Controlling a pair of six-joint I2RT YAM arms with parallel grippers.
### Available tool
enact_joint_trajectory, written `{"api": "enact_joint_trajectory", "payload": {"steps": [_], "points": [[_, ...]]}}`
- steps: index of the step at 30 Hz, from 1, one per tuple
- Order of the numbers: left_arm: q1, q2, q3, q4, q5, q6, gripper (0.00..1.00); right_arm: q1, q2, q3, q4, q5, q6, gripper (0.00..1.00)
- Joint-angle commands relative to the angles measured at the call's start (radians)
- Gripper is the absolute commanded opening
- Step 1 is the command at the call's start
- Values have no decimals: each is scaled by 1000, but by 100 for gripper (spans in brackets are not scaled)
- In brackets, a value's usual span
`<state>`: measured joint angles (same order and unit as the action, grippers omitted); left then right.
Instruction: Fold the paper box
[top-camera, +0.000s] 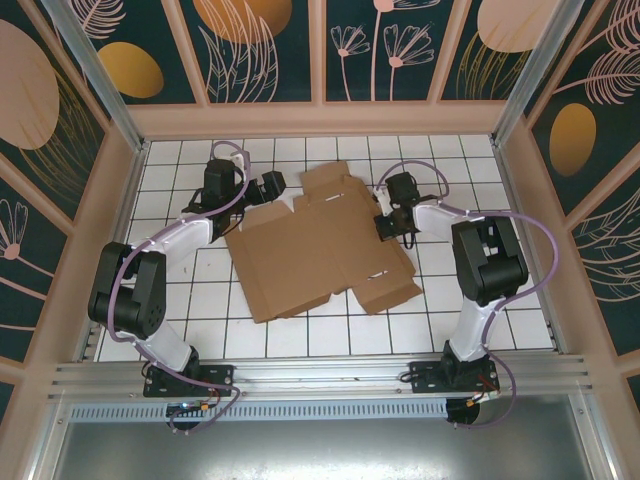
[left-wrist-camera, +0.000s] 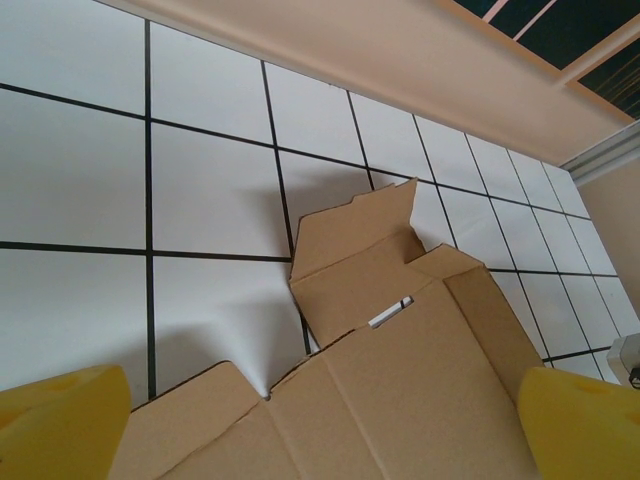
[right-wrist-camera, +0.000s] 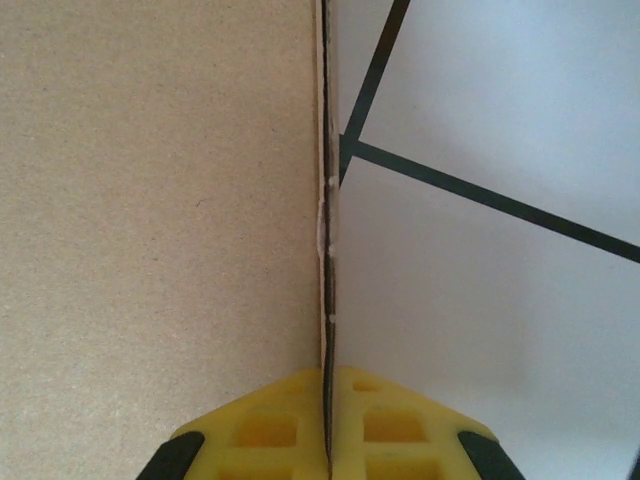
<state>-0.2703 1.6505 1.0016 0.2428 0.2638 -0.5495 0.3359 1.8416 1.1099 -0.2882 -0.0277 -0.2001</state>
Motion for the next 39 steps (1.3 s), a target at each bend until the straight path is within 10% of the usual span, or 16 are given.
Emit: {"api": "enact_joint_trajectory", "payload": {"steps": [1,15,39], "points": [[2,4,16,10,0,22,99,59,-78,-18,33,155,-70,0],[3,11,17,12,-12,13,99,206,-218,-178,407,699,-357,0],[104,55,4,143,4,-79,99,337,-99,-421,1372,861,-1055,0]]}}
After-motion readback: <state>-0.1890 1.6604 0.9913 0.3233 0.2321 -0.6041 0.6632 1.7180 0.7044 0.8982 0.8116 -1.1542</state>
